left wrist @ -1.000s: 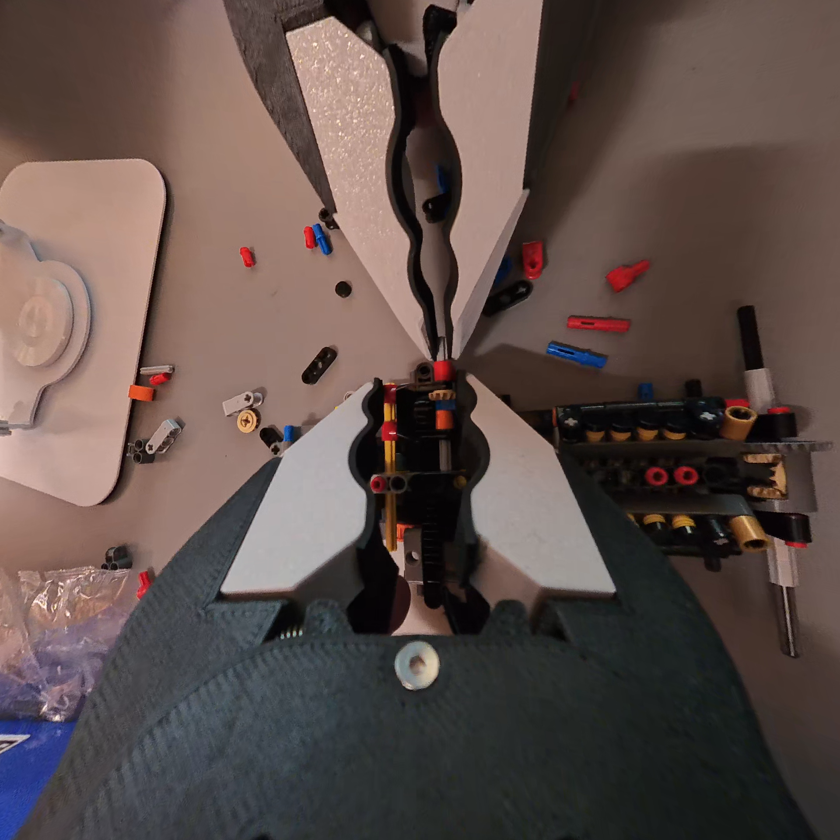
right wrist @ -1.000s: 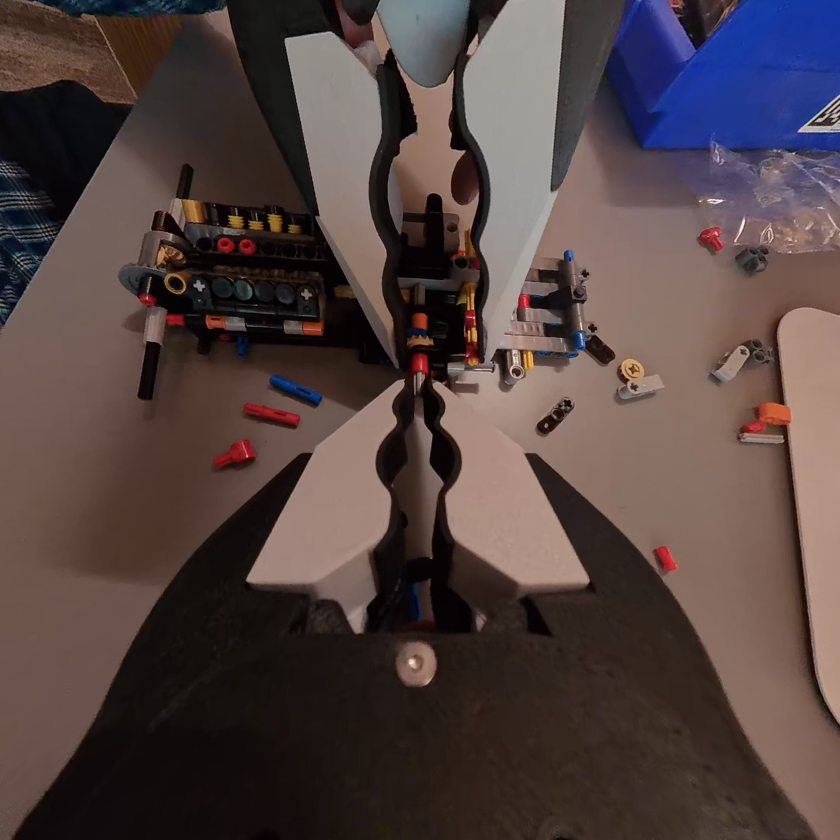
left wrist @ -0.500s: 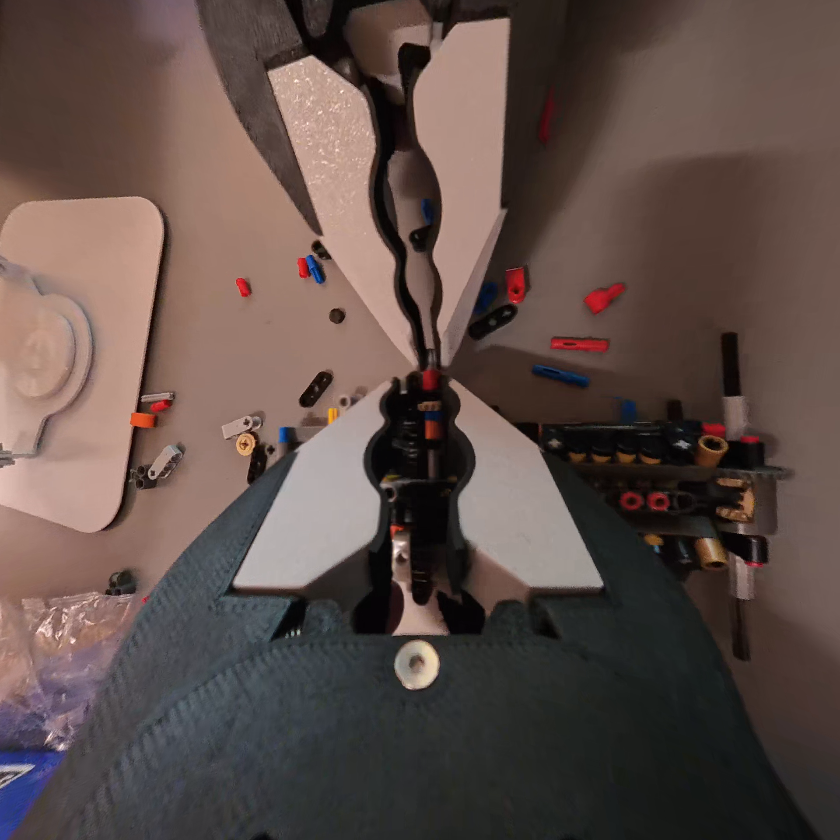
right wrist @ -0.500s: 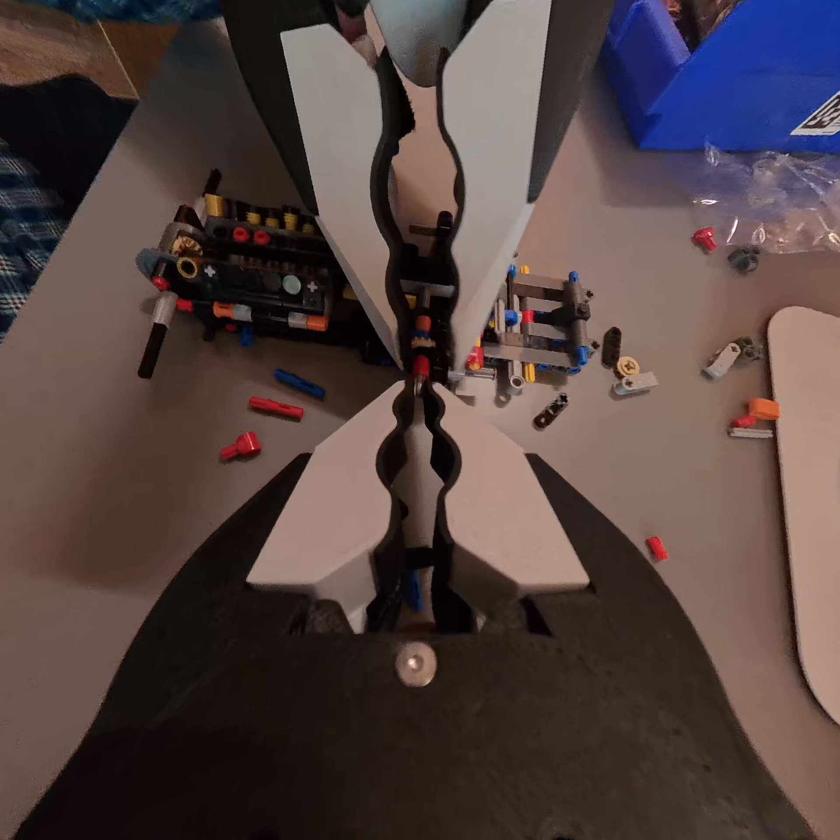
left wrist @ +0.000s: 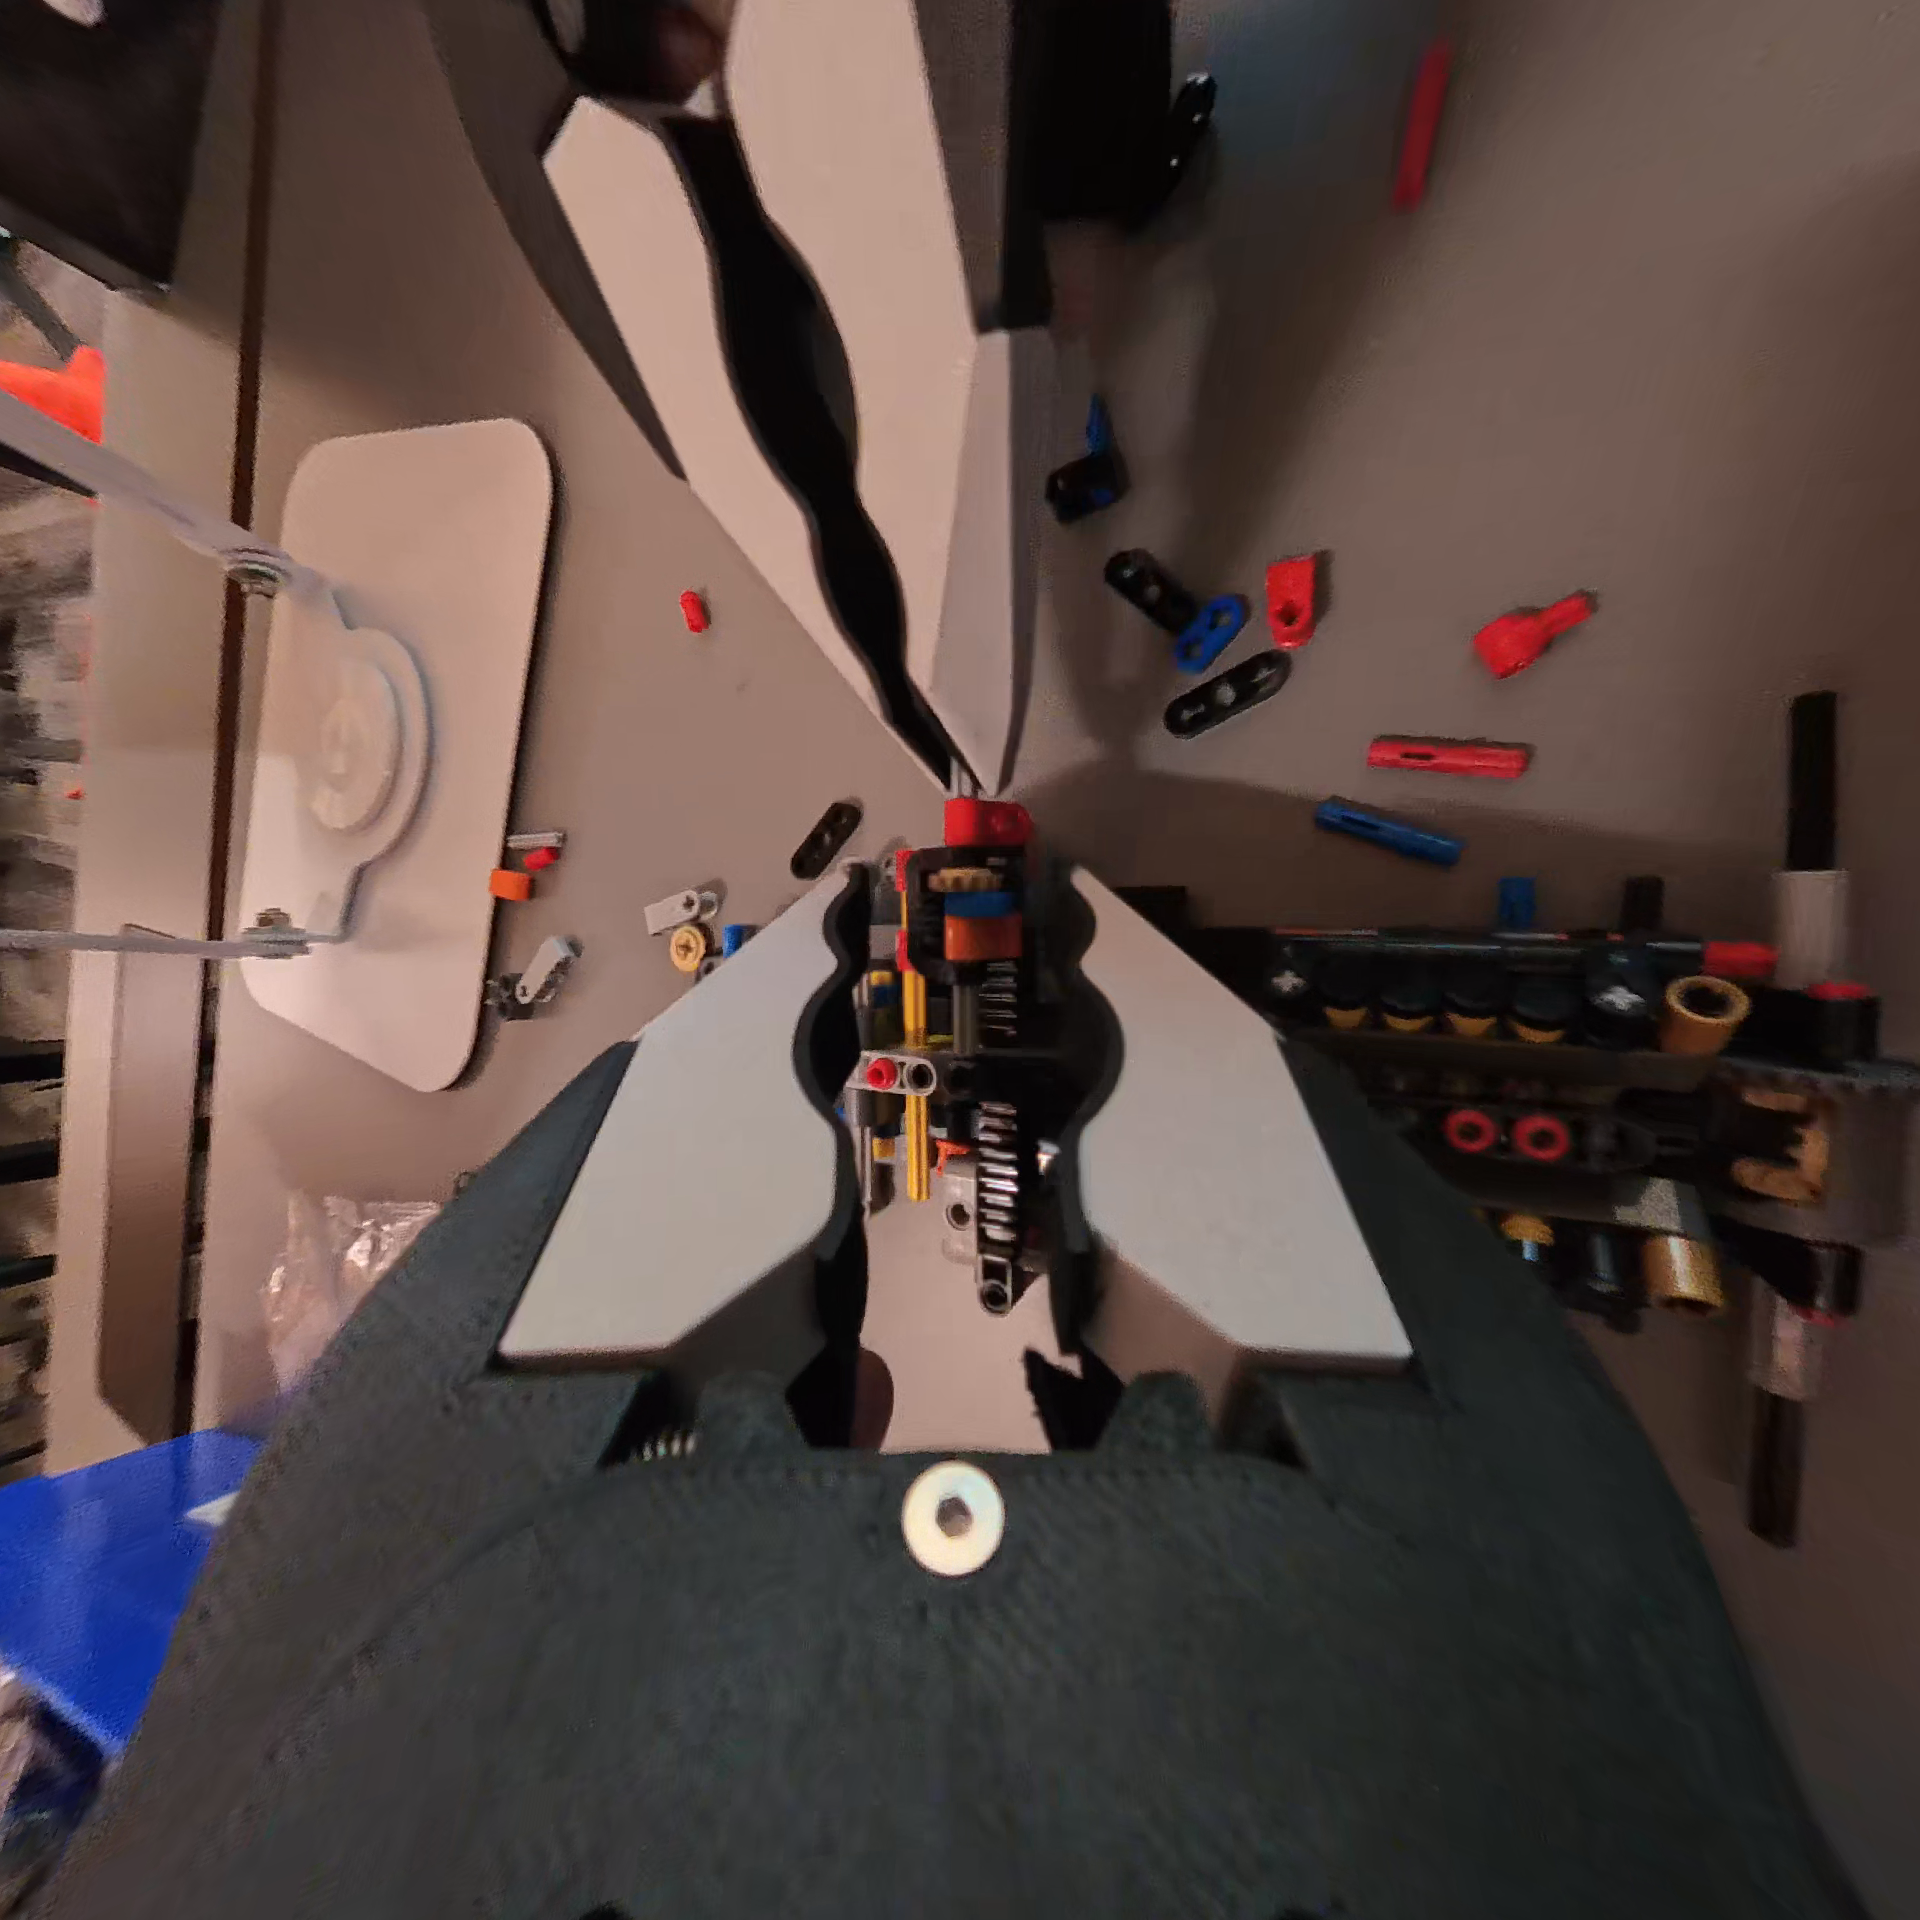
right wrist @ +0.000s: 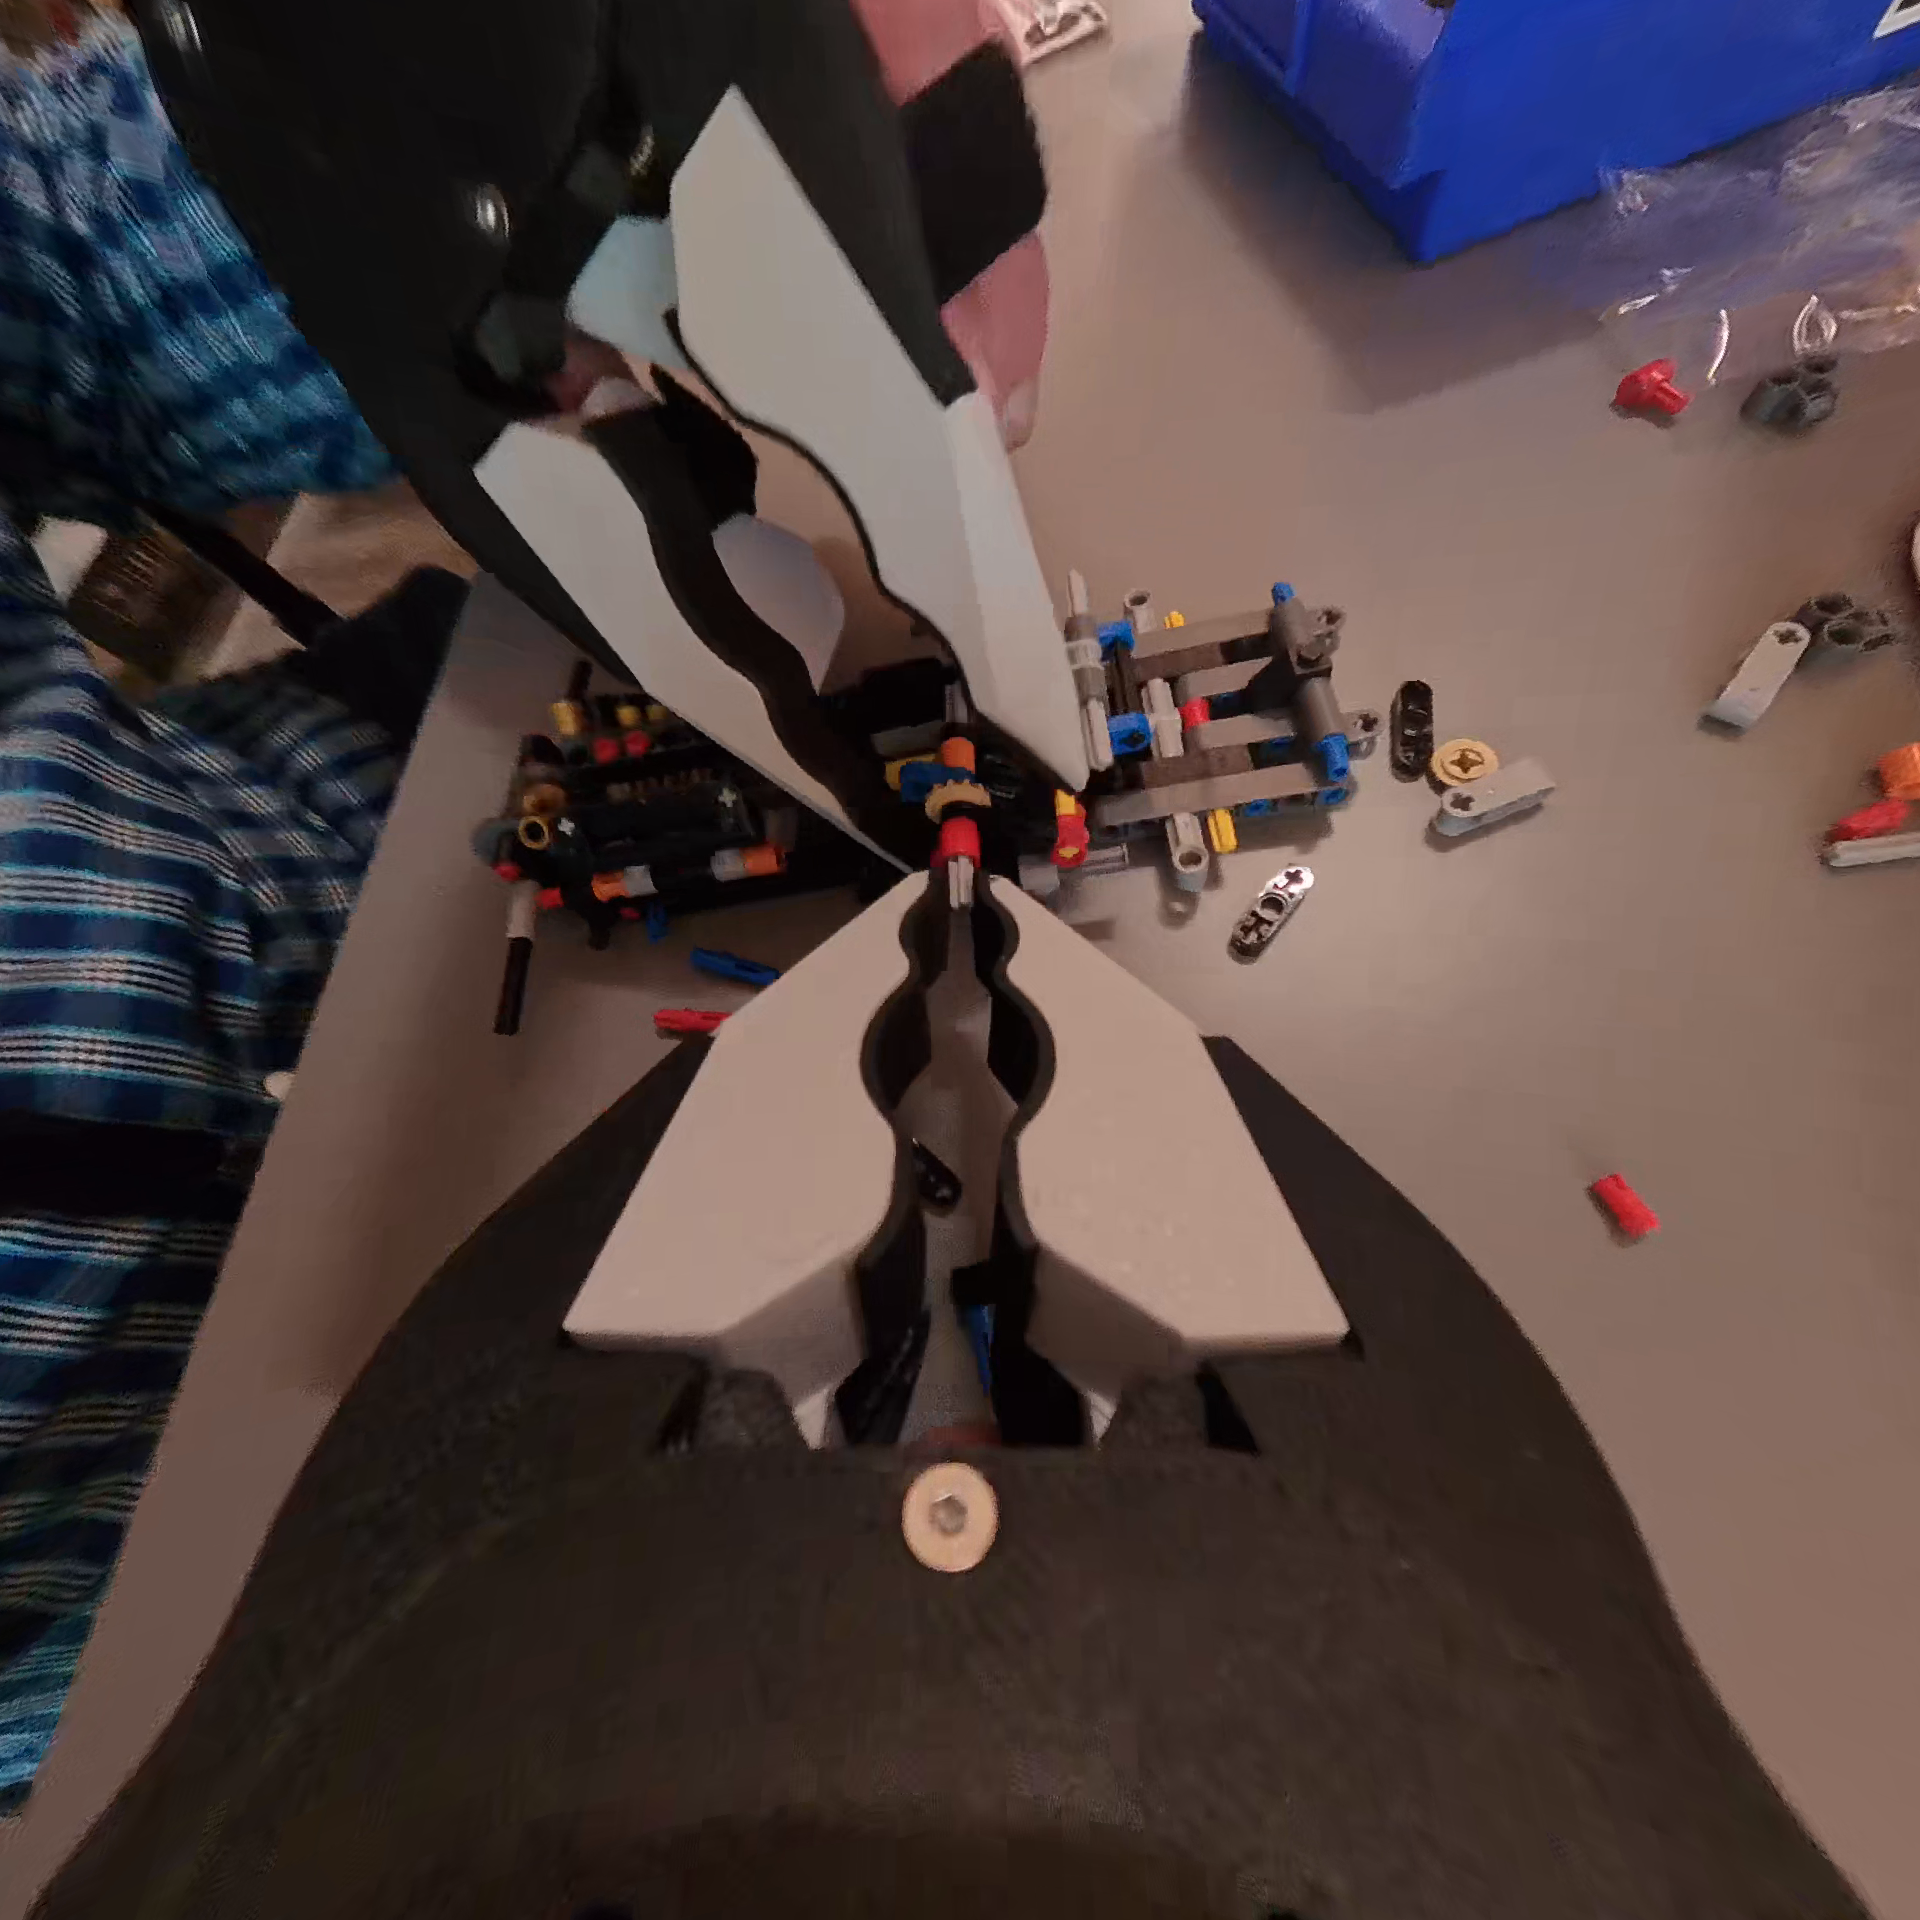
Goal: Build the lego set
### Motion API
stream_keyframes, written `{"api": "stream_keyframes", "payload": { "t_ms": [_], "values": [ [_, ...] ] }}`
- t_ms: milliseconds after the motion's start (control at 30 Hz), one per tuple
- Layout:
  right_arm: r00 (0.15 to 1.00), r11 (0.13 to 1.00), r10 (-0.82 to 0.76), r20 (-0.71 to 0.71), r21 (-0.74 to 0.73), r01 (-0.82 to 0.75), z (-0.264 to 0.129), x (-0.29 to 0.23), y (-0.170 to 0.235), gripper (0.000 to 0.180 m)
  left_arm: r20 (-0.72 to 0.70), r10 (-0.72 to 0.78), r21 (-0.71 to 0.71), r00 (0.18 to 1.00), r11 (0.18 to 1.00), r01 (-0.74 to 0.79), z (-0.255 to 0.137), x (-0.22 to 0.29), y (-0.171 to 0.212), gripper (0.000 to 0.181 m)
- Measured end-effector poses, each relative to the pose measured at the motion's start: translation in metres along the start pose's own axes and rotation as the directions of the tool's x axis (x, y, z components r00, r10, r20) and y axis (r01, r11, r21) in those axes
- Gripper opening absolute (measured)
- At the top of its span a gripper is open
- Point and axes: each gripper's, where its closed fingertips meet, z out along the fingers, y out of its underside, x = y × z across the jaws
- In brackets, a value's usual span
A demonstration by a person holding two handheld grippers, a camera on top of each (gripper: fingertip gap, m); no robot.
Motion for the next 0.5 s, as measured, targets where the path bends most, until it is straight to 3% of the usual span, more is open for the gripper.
{"api": "stream_keyframes", "payload": {
  "t_ms": [33, 267, 500],
  "values": [
    [1.0, 1.0, 0.028, 0.014, 0.011, -0.028, -0.002, 0.001, -0.003, 0.002, 0.018, 0.009, -0.008, 1.0, 1.0, -0.008, 0.001, -0.003, 0.001, 0.03],
    [0.98, 0.986, 0.157, 0.123, 0.033, -0.162, -0.006, 0.01, -0.01, 0.001, 0.014, 0.016, -0.033, 1.0, 0.999, -0.016, 0.006, -0.011, 0.006, 0.018],
    [0.996, 0.996, -0.085, -0.016, -0.037, 0.084, -0.004, 0.021, -0.008, 0.001, -0.084, -0.043, -0.034, 0.996, 0.999, 0.04, 0.01, -0.014, 0.008, 0.017]
  ]
}}
